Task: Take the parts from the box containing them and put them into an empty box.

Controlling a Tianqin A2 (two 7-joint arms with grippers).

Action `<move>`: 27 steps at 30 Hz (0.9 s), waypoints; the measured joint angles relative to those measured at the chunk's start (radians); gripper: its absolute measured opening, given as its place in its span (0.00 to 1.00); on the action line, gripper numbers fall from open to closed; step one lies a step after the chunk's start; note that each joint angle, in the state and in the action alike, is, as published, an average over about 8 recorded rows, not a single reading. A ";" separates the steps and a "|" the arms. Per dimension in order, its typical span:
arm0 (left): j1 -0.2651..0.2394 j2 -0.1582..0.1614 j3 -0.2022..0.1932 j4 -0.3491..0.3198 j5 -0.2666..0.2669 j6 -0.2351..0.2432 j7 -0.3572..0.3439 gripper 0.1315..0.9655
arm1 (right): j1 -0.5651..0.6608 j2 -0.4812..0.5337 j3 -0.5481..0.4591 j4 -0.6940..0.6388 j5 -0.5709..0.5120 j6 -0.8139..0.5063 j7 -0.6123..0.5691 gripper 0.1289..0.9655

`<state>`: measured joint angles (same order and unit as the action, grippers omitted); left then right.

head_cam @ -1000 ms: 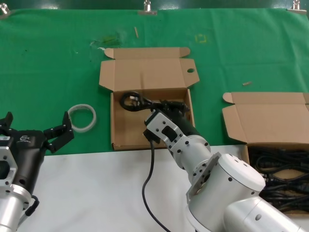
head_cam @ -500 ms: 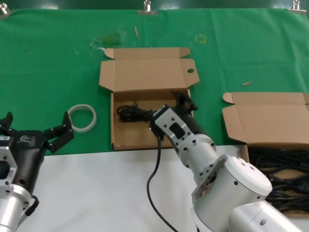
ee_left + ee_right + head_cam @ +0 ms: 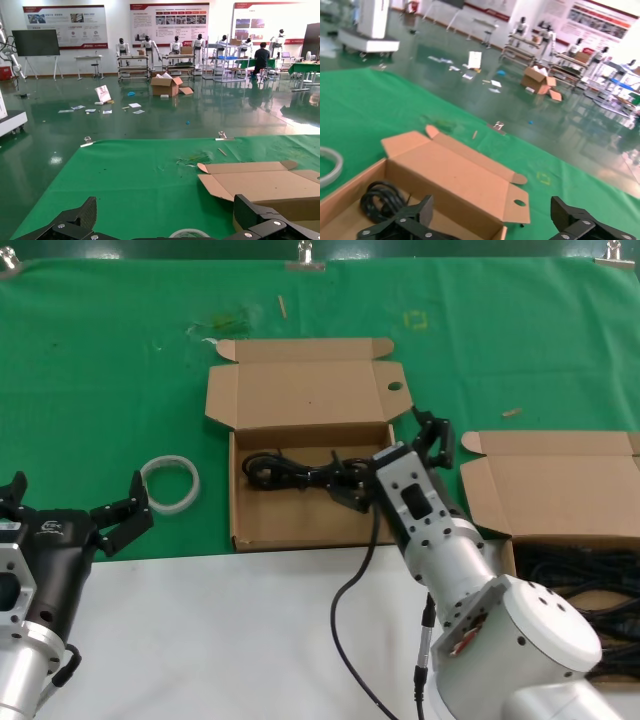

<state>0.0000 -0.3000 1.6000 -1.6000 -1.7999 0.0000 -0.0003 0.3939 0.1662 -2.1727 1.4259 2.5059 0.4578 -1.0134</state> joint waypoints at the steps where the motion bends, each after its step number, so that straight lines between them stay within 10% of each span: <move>1: 0.000 0.000 0.000 0.000 0.000 0.000 0.000 1.00 | -0.007 0.000 0.010 0.003 -0.013 -0.008 0.018 0.72; 27: 0.000 0.000 0.000 0.000 0.000 0.000 0.000 1.00 | -0.192 0.000 0.279 0.085 -0.344 -0.223 0.494 1.00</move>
<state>0.0000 -0.3000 1.6000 -1.6000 -1.7998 0.0000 0.0001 0.2018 0.1662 -1.8934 1.5109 2.1615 0.2346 -0.5191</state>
